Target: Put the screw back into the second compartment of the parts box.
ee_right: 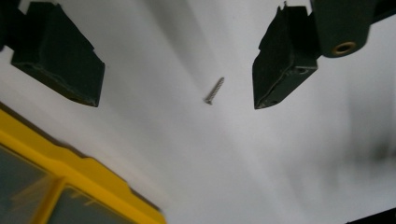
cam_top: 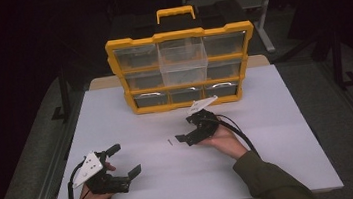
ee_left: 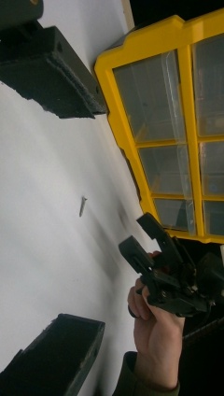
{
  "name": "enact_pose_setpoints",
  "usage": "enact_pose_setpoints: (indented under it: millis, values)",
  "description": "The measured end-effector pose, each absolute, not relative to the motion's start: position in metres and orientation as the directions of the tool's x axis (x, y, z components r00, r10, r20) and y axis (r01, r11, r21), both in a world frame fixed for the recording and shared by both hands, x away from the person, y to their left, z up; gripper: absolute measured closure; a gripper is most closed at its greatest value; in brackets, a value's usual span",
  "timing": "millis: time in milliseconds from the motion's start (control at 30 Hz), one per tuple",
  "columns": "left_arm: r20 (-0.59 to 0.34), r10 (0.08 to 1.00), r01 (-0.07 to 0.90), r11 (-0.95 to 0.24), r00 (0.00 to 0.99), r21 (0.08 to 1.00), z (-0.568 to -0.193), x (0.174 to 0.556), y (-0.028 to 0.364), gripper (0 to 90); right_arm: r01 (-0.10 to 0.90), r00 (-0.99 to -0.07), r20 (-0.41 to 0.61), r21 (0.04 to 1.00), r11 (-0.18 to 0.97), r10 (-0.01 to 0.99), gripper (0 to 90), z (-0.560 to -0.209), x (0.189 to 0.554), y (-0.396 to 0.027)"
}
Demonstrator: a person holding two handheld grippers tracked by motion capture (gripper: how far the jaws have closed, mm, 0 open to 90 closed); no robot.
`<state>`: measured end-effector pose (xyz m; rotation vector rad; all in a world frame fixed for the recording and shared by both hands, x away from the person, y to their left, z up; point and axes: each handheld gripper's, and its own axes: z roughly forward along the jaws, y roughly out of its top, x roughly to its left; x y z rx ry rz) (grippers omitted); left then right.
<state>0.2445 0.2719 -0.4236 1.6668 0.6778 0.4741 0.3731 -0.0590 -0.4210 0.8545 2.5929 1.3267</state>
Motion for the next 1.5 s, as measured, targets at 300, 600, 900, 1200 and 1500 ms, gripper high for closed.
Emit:
enact_pose_setpoints:
  millis: [300, 600, 900, 1200, 1500]
  values:
    - [-0.056, 0.664, 0.176, -0.115, 0.745, 0.978, -0.423, 0.244, 0.272, 0.0, 0.403, -0.865, 0.132, 0.758, 0.513, 0.484, 33.3, -0.426, 0.376, -0.039]
    - [-0.056, 0.664, 0.176, -0.116, 0.746, 0.978, -0.424, 0.244, 0.272, 0.0, 0.411, -0.874, 0.140, 0.722, 0.556, 0.465, 54.6, -0.429, 0.377, -0.026]
    - [-0.056, 0.664, 0.176, -0.116, 0.746, 0.978, -0.424, 0.244, 0.272, 0.0, 0.401, -0.884, 0.129, 0.702, 0.588, 0.449, 69.4, -0.434, 0.379, -0.014]
    - [-0.051, 0.662, 0.174, -0.120, 0.747, 0.977, -0.423, 0.244, 0.273, 0.0, 0.387, -0.893, 0.113, 0.689, 0.613, 0.436, 74.0, -0.444, 0.382, -0.010]
    - [-0.054, 0.664, 0.177, -0.119, 0.746, 0.977, -0.423, 0.244, 0.273, 0.0, 0.392, -0.889, 0.109, 0.686, 0.613, 0.446, 78.3, -0.448, 0.383, -0.009]
